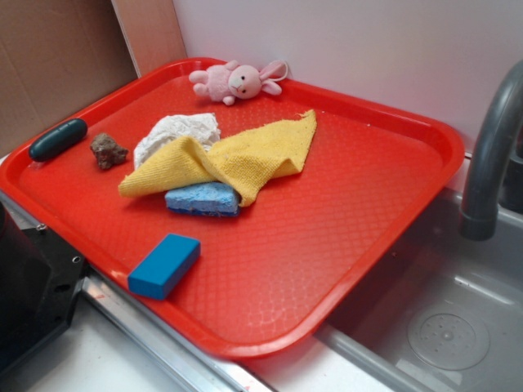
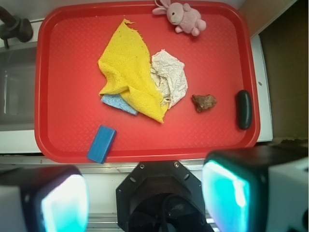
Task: Grab the blue block.
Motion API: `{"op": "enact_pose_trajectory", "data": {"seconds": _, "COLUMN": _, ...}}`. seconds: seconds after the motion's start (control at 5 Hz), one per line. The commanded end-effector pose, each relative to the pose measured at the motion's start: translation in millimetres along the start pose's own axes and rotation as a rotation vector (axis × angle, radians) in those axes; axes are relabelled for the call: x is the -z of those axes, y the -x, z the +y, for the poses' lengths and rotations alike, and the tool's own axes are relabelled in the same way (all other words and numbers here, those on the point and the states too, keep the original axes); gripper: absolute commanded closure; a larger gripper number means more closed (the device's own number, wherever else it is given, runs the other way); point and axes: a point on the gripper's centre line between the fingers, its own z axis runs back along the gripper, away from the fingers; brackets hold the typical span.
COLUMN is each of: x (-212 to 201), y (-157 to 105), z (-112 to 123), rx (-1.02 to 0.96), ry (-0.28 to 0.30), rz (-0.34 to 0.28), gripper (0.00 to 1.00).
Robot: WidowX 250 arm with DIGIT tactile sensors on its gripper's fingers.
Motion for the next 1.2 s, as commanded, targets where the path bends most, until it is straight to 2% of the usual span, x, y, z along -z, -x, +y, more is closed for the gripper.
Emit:
{"op": "enact_pose_trajectory", "data": {"seconds": 0.0, "x": 0.0, "y": 0.0, "z": 0.0, "rx": 0.0, "ry": 0.0, "rz": 0.0, "gripper": 0.0}}
{"op": "enact_pose_trajectory", "data": {"seconds": 0.2, "x": 39.4, "y": -2.0, "z": -33.5, "rx": -0.173, "ry": 0.098, "rz": -0.025, "gripper": 0.0}}
{"op": "enact_pose_trajectory", "data": {"seconds": 0.4, "x": 87.4, "y": 0.6, "z": -51.1, "rx": -0.248, "ry": 0.175, "rz": 0.08, "gripper": 0.0}}
{"op": "enact_pose_trajectory", "data": {"seconds": 0.6, "x": 128.8, "y": -0.5, "z": -58.1, "rx": -0.284, "ry": 0.159, "rz": 0.089, "gripper": 0.0}}
{"op": "enact_pose_trajectory", "data": {"seconds": 0.8, "x": 151.8, "y": -0.8, "z": -69.7, "rx": -0.342, "ry": 0.212, "rz": 0.136, "gripper": 0.0}}
{"op": "enact_pose_trajectory", "data": {"seconds": 1.0, "x": 173.7, "y": 5.8, "z": -79.3, "rx": -0.378, "ry": 0.191, "rz": 0.228, "gripper": 0.0}}
